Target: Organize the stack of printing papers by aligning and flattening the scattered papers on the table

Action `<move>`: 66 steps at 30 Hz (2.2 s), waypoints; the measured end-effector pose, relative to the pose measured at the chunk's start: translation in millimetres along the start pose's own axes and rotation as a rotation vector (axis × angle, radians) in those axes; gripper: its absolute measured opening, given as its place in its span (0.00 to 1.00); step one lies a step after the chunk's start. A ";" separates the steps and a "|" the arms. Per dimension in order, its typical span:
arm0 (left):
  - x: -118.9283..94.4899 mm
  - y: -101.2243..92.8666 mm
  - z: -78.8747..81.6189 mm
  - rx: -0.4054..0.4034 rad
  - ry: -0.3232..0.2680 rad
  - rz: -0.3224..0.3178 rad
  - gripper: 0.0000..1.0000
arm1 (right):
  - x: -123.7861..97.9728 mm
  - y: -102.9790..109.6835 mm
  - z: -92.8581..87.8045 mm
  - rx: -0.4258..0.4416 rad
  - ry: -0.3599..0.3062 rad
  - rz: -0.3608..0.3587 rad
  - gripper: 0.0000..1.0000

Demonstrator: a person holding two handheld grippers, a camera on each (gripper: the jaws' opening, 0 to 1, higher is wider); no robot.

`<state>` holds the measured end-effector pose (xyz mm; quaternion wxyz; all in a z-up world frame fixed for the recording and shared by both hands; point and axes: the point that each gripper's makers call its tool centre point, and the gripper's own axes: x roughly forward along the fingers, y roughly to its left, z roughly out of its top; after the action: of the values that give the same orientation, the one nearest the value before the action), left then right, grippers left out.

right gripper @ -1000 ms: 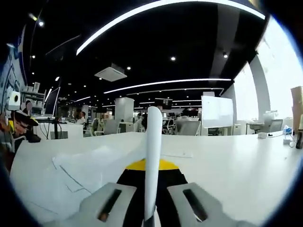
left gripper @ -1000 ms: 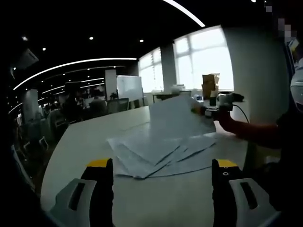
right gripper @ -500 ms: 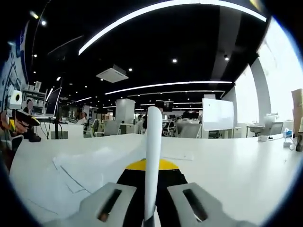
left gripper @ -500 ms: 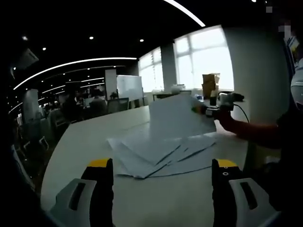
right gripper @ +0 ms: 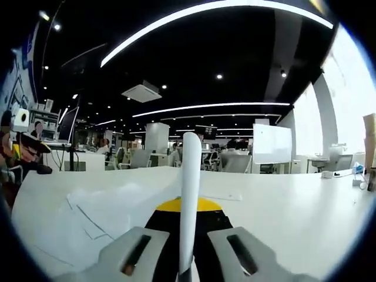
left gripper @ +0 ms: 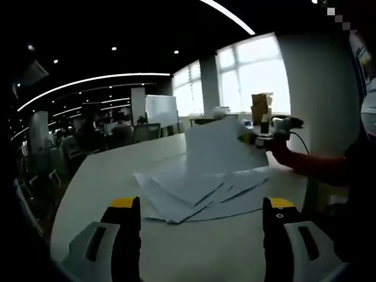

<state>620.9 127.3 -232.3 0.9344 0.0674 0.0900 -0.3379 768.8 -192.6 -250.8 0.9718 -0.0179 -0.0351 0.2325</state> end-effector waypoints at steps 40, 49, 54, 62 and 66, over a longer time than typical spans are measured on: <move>1.7 2.6 -3.0 -0.010 0.010 -0.001 0.88 | -3.4 23.1 40.8 -0.008 -0.106 0.066 0.00; 2.0 3.2 -3.1 -0.016 0.004 0.000 0.88 | -5.6 35.3 63.6 0.010 -0.159 0.096 0.00; 0.9 3.7 -2.9 -0.018 0.002 0.000 0.88 | -8.7 40.5 76.0 0.013 -0.184 0.108 0.00; -0.1 4.5 -4.6 -0.026 0.000 0.000 0.88 | -12.2 48.2 91.7 0.049 -0.229 0.136 0.00; -0.3 4.2 -4.4 -0.027 -0.002 -0.001 0.88 | -13.5 53.0 97.7 0.080 -0.246 0.153 0.00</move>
<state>622.8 131.5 -236.3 0.9352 0.0543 0.0936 -0.3371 725.4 -149.7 -156.9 0.9396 0.0466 -0.1432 0.3074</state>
